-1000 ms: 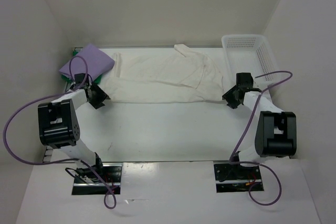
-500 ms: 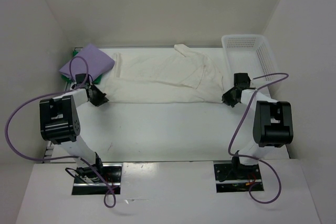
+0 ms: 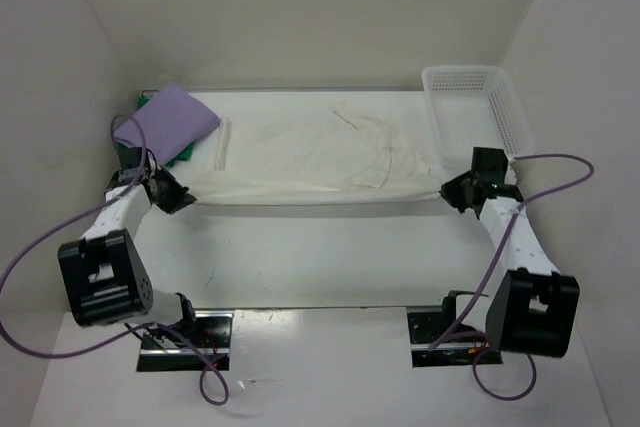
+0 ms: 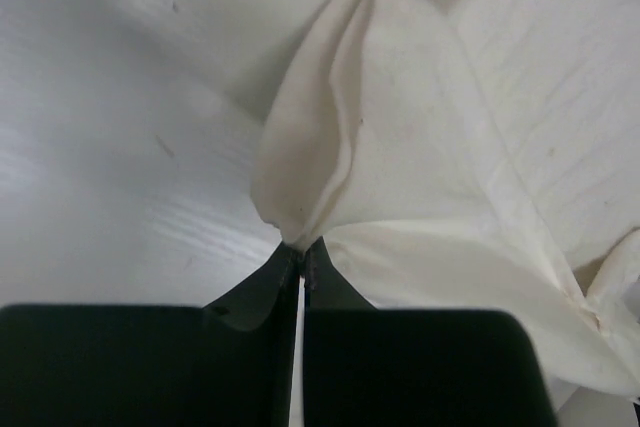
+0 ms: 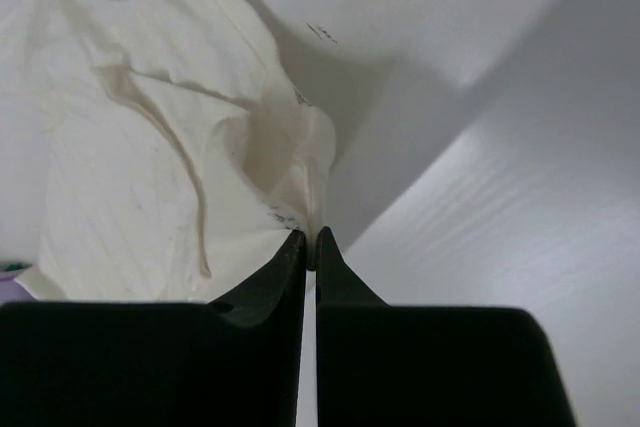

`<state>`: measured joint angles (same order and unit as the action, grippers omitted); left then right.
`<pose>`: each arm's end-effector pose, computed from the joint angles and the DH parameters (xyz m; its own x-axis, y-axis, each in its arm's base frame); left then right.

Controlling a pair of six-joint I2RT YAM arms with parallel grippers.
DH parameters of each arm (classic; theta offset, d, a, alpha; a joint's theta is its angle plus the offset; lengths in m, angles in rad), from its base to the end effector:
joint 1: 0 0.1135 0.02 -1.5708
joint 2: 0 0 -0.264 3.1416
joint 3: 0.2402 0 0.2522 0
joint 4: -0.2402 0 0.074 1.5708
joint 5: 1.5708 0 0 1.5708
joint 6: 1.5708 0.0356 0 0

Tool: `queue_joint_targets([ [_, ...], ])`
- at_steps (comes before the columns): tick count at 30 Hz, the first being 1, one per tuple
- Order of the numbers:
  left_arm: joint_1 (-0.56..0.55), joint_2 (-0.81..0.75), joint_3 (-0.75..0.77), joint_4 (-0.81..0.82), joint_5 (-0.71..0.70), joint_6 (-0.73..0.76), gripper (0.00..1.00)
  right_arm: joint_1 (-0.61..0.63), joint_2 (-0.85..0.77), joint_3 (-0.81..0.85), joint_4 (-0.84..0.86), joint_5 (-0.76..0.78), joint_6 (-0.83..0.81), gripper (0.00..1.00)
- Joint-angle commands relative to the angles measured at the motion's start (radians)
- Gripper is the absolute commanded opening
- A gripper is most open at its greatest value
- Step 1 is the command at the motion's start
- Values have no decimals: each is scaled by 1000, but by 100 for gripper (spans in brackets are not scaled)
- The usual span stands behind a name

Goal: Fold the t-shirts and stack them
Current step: Fold the flattened tshirt in 1/3 of the way

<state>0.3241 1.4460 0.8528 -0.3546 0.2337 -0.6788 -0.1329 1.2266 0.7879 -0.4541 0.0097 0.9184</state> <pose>0.2748 0.0836 0.2000 -0.4851 -0.8073 -0.3360 -0.6248 0.5889 -0.5127 0.2447 -0.0331 0.2269 -0.3586 0.8496 -0.3868 0.6975 0.5192 0.4938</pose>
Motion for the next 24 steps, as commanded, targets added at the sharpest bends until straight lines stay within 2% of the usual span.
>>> queue_joint_targets([
  [1, 10, -136, -32, -157, -43, 53, 0, -43, -111, -27, -176, -11, 0, 0],
  [4, 10, -167, 37, -280, -43, 53, 0, -43, -134, 2, -271, -39, -13, 0],
  [9, 10, -193, 37, -368, -80, 21, 2, -43, -157, 42, -395, -14, -35, 3],
  [10, 10, -193, 37, -377, -91, 3, 8, -43, -167, 53, -396, -14, -35, 4],
  [11, 10, -193, 37, -391, -100, -7, 25, -43, -167, 53, -406, -5, -35, 7],
  [14, 10, -193, 37, -391, -125, -18, 53, -43, -167, 82, -419, 4, -55, 22],
  [15, 10, -193, 48, -391, -125, -18, 73, -43, -167, 100, -419, 4, -71, 28],
  [17, 10, -193, 87, -391, -154, -27, 82, -43, -167, 125, -419, 4, -82, 40],
  [21, 10, -168, 172, -362, -117, 5, 84, -33, -147, 218, -374, -25, -128, 56],
  [22, -3, -168, 172, -318, -84, 16, 81, -24, -138, 227, -344, -57, -168, 59],
  [23, -17, -155, 172, -288, -21, 16, 76, 4, -128, 228, -265, -100, -194, 59],
  [24, -52, -154, 163, -244, 21, 25, 57, 27, -118, 238, -235, -158, -208, 52],
])
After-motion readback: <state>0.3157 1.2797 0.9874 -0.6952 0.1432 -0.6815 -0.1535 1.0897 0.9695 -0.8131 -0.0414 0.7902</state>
